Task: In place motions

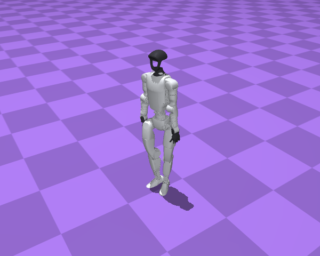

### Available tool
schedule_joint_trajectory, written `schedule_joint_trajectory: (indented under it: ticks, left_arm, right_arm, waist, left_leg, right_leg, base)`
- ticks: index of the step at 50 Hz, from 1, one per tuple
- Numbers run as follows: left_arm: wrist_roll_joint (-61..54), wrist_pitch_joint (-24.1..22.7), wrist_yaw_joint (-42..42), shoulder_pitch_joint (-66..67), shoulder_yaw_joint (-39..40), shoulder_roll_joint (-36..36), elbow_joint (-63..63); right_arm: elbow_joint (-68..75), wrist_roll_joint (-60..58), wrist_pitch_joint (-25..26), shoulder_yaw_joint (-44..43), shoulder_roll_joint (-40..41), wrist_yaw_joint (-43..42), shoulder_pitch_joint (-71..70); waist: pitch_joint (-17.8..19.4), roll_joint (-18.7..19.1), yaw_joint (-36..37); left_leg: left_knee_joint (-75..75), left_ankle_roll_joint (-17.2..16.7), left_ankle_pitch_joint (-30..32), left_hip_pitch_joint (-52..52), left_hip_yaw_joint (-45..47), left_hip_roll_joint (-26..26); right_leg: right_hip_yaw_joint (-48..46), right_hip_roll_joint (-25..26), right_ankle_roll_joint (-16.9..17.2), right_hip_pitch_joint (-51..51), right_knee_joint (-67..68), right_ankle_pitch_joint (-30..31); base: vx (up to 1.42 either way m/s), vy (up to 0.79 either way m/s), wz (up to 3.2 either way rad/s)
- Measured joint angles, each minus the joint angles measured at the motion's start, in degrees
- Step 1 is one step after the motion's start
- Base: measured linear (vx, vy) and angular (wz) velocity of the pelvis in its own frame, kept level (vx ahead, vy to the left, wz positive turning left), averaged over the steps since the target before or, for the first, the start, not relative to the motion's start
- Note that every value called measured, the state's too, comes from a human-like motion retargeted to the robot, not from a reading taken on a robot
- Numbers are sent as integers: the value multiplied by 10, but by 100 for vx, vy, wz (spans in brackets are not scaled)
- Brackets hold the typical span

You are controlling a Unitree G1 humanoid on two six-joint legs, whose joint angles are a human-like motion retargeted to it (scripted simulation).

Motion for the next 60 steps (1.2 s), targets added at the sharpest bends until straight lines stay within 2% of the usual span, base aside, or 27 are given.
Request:
schedule_joint_trajectory:
  ticks: [60]
  left_arm:
    - [-9, -2, 0, 0, -12, 1, 1]
  right_arm:
    - [4, -9, 5, 1, -7, 6, -3]
  waist:
    - [0, -7, 0]
  left_leg:
    - [10, -2, 2, -2, 3, 6]
  right_leg:
    - [4, -12, 2, 0, 4, 14]
  base:
    - [0, 0, 0]
